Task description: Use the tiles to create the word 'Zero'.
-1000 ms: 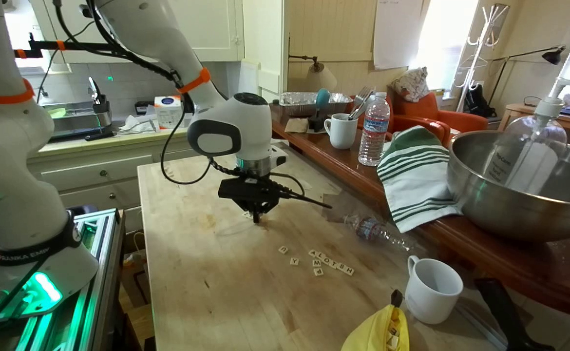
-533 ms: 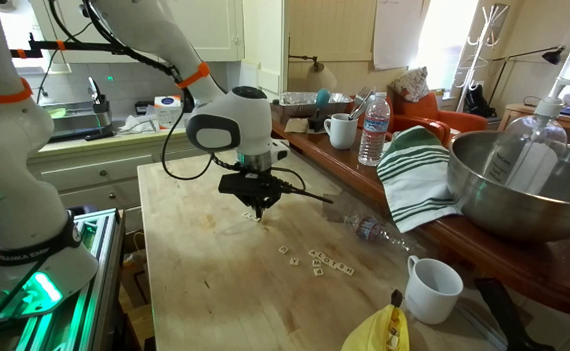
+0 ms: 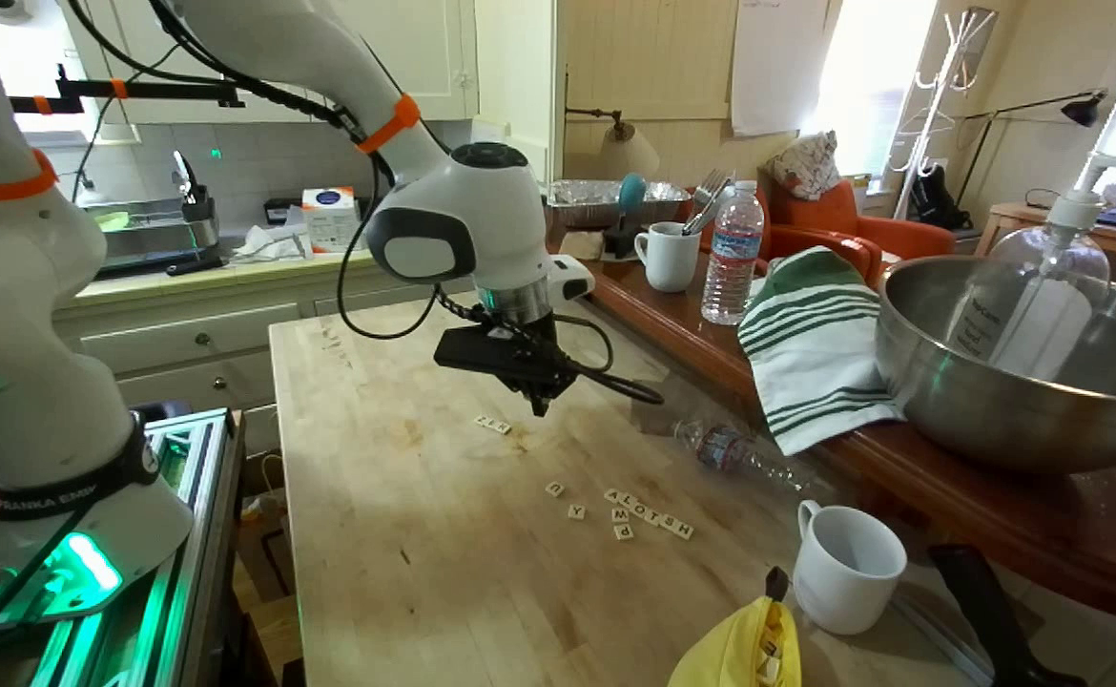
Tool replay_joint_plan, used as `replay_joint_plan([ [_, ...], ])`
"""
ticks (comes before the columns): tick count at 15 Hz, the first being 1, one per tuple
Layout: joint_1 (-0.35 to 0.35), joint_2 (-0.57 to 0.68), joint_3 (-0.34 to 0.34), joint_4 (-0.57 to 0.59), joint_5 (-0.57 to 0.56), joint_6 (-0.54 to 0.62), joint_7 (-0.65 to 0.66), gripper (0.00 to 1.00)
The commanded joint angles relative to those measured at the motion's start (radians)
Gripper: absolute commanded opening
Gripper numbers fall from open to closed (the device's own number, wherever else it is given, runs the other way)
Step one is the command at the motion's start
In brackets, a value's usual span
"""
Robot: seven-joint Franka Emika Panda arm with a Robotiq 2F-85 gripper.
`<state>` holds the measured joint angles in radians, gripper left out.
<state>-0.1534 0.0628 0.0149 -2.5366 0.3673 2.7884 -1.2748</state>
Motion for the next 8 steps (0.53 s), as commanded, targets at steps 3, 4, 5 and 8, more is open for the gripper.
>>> replay_joint_plan([
  [3, -0.019, 0.047, -0.054, 0.073, 0.022, 0.092, 0.183, 0.00],
  [4, -0.022, 0.068, -0.066, 0.096, 0.010, 0.106, 0.234, 0.00],
  [5, -0.021, 0.084, -0.077, 0.111, 0.001, 0.127, 0.281, 0.00],
  [8, -0.009, 0.152, -0.115, 0.167, -0.026, 0.181, 0.405, 0.00],
])
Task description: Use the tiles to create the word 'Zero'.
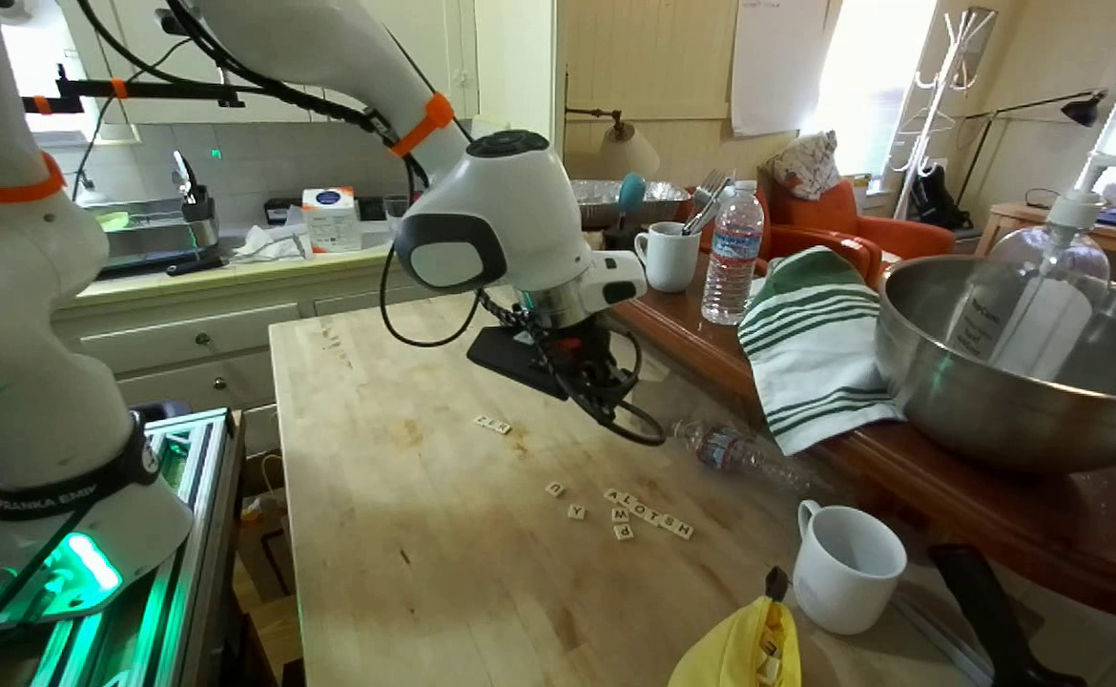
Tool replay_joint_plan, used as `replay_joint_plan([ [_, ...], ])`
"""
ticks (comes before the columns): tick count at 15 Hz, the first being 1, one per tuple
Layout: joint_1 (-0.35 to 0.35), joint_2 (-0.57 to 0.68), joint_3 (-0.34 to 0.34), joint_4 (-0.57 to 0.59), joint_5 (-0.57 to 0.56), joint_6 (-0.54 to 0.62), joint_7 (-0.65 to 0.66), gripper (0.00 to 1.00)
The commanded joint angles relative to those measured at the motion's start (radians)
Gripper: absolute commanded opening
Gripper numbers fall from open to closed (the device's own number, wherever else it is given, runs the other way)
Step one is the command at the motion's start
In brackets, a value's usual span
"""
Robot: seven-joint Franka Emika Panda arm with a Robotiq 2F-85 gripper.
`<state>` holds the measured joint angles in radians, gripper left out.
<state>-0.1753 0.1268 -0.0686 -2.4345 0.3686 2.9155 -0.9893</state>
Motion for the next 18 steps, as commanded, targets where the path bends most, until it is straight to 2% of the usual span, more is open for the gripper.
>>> replay_joint_plan([
  [1, 0.021, 0.115, -0.050, 0.087, -0.043, 0.059, 0.161, 0.00],
  [8, 0.092, 0.282, -0.172, 0.234, -0.105, 0.039, 0.377, 0.00],
  [9, 0.028, 0.284, -0.119, 0.240, -0.195, 0.037, 0.466, 0.00],
  [10, 0.056, 0.244, -0.136, 0.199, -0.111, 0.041, 0.352, 0.01],
  [11, -0.015, 0.250, -0.076, 0.208, -0.238, 0.045, 0.469, 0.01],
  [16, -0.019, 0.265, -0.075, 0.224, -0.257, 0.045, 0.503, 0.01],
  [18, -0.002, 0.270, -0.103, 0.221, -0.295, 0.037, 0.535, 0.00],
])
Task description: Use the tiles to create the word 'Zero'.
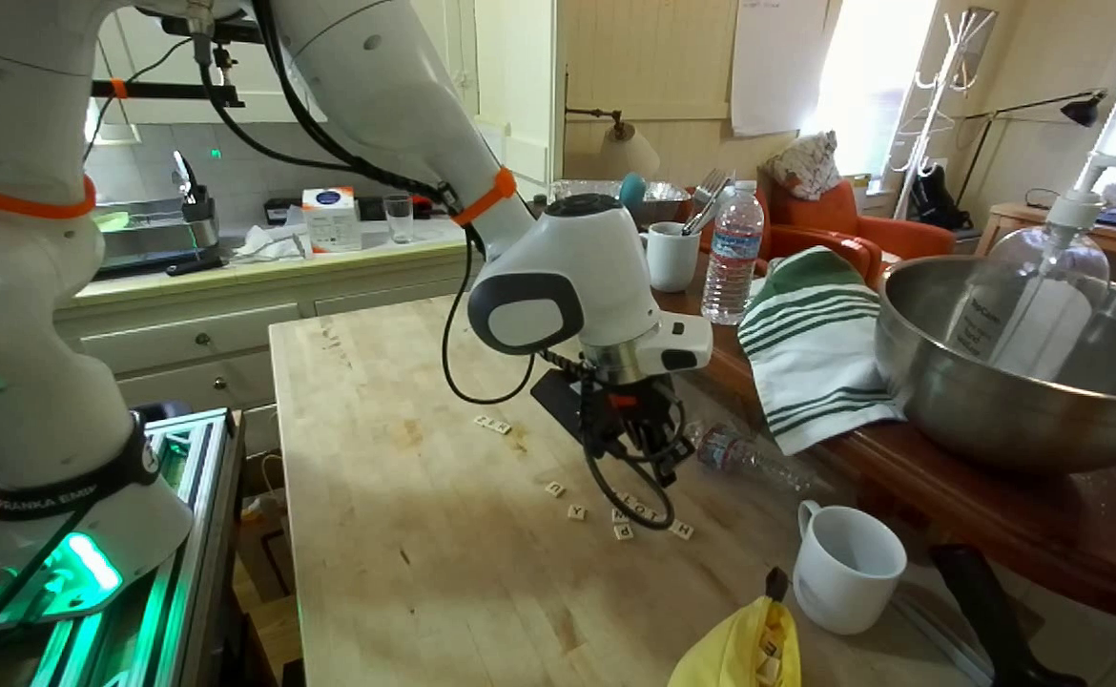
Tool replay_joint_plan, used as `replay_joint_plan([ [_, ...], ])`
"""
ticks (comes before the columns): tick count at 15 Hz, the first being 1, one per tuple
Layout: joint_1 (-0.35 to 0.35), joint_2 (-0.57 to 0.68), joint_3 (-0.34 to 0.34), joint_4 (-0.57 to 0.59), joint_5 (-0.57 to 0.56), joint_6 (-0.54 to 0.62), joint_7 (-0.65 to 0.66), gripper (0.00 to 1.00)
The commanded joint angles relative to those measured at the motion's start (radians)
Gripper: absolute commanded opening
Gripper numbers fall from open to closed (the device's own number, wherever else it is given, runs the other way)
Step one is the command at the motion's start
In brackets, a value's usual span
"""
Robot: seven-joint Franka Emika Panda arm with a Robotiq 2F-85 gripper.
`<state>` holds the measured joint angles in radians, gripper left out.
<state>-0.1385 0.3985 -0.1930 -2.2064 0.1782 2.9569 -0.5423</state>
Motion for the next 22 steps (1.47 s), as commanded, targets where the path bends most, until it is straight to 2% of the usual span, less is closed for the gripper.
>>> replay_joint_plan([
  [1, -0.039, -0.002, 0.014, -0.006, -0.136, -0.011, 0.116, 0.00],
  [5, -0.064, -0.008, 0.024, -0.008, -0.204, -0.018, 0.161, 0.00],
  [12, -0.087, -0.008, 0.050, -0.010, -0.242, -0.071, 0.165, 0.00],
  [22, -0.081, 0.007, 0.045, -0.008, -0.285, -0.096, 0.168, 0.00],
])
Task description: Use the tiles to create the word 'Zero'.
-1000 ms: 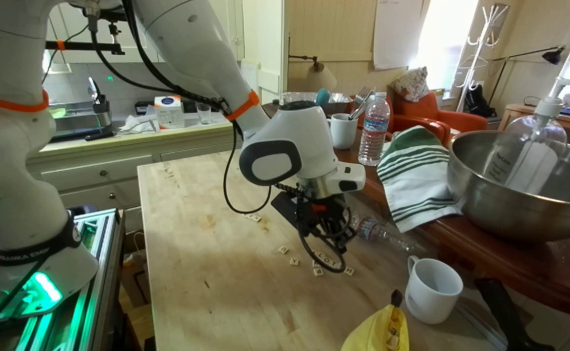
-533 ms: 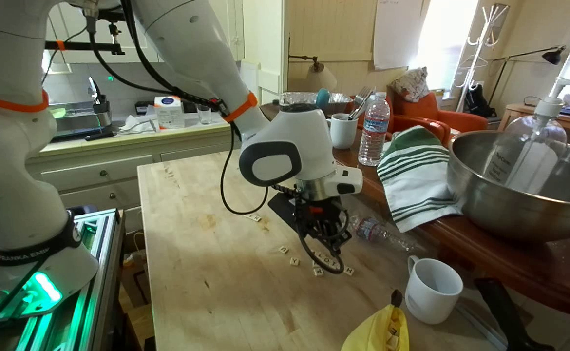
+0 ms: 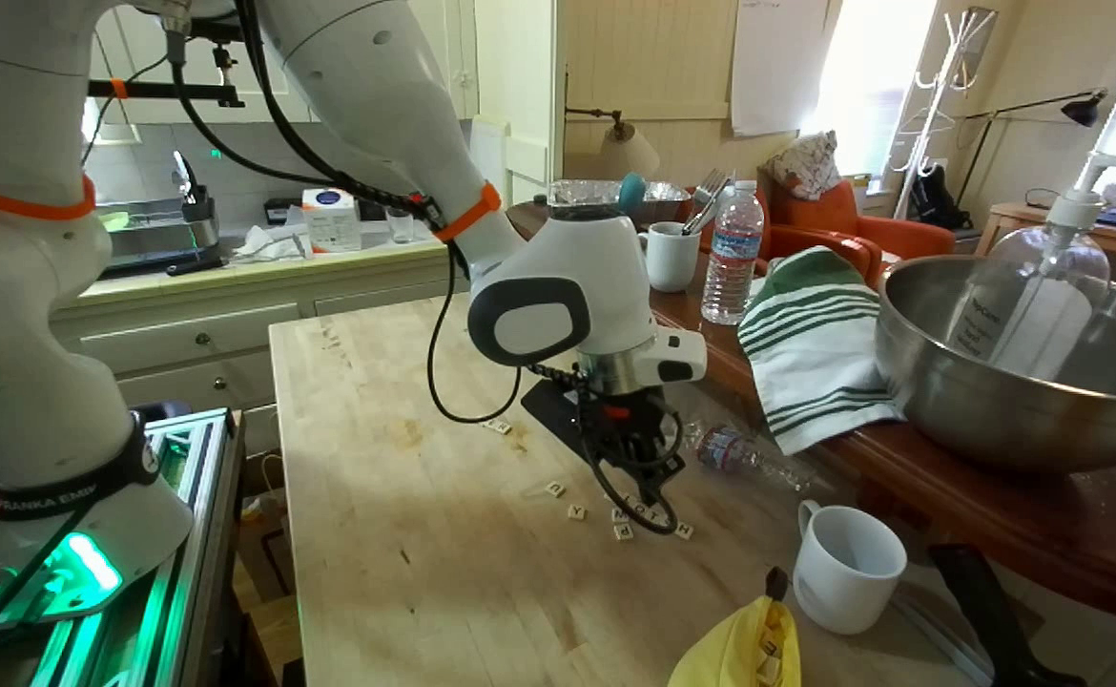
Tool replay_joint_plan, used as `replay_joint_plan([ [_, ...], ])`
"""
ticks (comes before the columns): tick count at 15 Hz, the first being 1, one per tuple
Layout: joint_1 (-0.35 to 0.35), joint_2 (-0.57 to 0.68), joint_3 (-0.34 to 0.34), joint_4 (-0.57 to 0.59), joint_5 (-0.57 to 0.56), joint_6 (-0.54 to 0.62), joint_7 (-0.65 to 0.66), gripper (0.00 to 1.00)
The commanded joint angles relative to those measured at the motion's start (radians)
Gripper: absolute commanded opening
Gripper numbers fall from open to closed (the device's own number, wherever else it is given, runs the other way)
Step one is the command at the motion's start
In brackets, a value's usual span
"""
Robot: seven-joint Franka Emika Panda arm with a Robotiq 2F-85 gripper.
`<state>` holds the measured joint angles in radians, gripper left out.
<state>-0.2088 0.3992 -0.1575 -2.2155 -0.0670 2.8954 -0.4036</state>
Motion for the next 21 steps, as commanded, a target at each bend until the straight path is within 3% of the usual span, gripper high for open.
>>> replay_joint_plan([
  [1, -0.009, 0.009, 0.009, 0.002, -0.043, -0.036, 0.031, 0.00],
  [10, -0.015, 0.050, 0.024, 0.017, -0.051, -0.017, 0.029, 0.00],
  [21, -0.060, 0.068, 0.134, 0.016, -0.015, 0.001, -0.005, 0.00],
])
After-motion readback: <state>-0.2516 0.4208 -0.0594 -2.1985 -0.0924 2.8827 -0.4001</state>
